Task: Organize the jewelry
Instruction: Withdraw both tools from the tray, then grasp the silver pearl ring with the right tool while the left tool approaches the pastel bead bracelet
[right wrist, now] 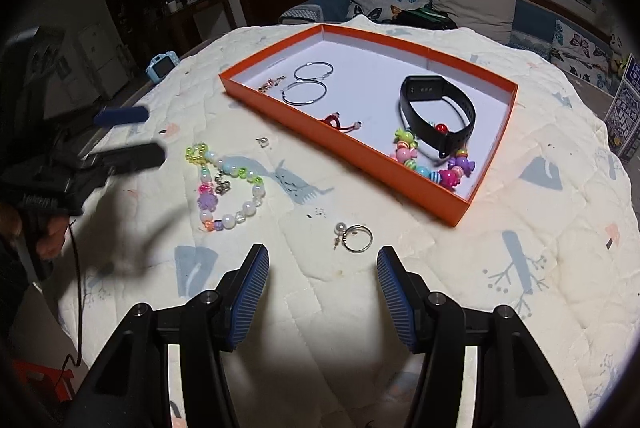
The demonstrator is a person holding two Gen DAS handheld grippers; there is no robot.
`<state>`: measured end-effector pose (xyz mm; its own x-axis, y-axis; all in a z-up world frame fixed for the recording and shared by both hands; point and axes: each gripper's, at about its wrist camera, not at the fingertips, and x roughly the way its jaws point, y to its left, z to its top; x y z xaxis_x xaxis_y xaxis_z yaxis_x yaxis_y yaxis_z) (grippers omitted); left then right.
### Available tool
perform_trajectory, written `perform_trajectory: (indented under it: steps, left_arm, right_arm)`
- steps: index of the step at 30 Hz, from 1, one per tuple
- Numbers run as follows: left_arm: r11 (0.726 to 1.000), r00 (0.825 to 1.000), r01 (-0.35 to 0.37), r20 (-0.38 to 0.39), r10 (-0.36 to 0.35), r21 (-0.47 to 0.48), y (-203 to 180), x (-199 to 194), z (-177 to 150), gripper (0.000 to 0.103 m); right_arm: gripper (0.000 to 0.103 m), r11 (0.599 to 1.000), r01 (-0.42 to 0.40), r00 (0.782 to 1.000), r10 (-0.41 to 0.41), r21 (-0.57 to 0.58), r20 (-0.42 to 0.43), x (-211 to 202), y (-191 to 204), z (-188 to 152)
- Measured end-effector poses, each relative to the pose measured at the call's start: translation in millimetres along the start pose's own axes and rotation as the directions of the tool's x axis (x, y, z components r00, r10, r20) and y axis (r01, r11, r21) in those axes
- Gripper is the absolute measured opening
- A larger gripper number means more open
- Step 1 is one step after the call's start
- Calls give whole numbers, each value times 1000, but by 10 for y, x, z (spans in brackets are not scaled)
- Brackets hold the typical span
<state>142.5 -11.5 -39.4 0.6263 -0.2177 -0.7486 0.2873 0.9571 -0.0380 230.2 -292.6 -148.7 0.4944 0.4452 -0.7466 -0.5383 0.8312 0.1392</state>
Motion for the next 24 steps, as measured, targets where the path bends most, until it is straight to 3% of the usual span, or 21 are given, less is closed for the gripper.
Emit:
perform_trajectory:
  steps: [3,7,24]
  left_arm:
    - [1000,1000,14,-21,-14,-20,25,21,-144,102]
    - [999,999,21,-35,-22,-43,74,47,-218,102]
    - [997,998,26,-57,-30,-73,148,135,-235,102]
  right_arm:
    - [60,1000,2,1000,-2,9,2,42,-46,19]
    - [41,1000,12,1000,-12,0,-11,92,-83,26]
    - [30,995,42,998,-46,-92,-42,96,-180,22]
